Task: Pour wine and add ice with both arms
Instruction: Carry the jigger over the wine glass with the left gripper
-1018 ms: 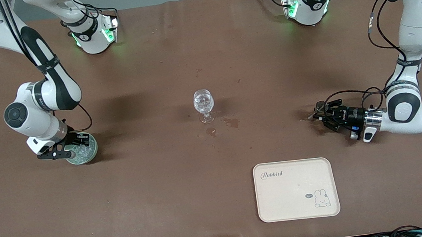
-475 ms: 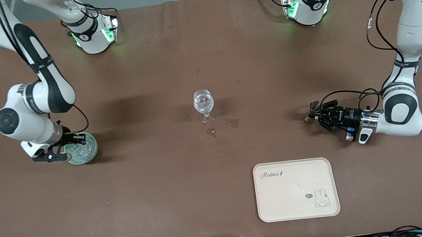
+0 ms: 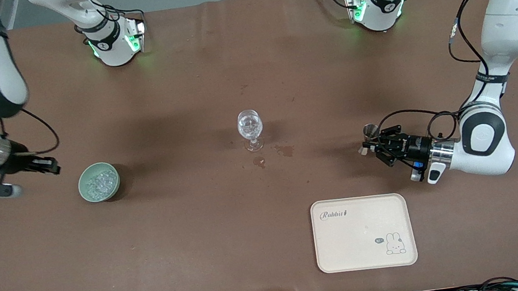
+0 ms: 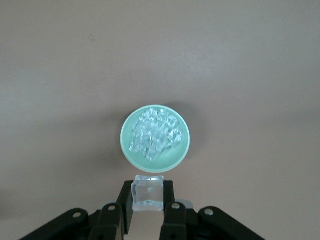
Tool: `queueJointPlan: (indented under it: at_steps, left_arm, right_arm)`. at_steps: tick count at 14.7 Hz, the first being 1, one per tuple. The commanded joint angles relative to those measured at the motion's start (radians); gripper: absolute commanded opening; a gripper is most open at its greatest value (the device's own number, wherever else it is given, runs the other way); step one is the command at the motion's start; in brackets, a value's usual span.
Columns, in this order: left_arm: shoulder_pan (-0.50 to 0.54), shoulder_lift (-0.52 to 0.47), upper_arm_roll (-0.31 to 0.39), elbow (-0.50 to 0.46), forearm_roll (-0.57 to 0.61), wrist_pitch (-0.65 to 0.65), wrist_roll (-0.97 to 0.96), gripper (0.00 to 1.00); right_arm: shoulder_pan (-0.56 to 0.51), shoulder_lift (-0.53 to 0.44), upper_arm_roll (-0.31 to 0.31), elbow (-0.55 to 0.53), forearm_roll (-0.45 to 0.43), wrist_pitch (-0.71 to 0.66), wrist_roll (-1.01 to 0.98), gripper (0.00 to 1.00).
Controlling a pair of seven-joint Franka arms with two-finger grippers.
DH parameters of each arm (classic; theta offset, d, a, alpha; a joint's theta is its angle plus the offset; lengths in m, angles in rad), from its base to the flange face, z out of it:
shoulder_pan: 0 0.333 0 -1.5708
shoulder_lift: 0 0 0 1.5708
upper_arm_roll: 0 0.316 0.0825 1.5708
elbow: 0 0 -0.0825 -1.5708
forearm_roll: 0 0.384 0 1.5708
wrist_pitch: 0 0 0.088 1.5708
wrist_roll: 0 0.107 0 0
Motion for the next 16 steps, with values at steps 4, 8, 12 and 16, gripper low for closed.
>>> queueJointPlan:
  at_steps: [4, 8, 12, 16]
  left_arm:
    - [-0.188, -0.234, -0.047, -0.095, -0.015, 0.194, -0.342, 0.01]
    - [-0.334, -0.33, -0.047, -0.134, -0.003, 0.319, -0.542, 0.01]
    - [-0.411, -0.367, -0.047, -0.143, 0.047, 0.395, -0.655, 0.01]
    - [-0.491, -0.366, -0.048, -0.125, 0.21, 0.438, -0.835, 0.01]
  right_arm:
    - [-0.015, -0.005, 0.005, 0.382, -0.002, -0.409, 0.019, 0.0]
    - [-0.027, -0.01, 0.011, 0.468, 0.004, -0.547, 0.025, 0.0]
    - [-0.039, -0.008, 0.017, 0.468, 0.01, -0.545, 0.026, 0.0]
    - [-0.082, -0.008, 0.084, 0.468, 0.001, -0.543, 0.028, 0.0]
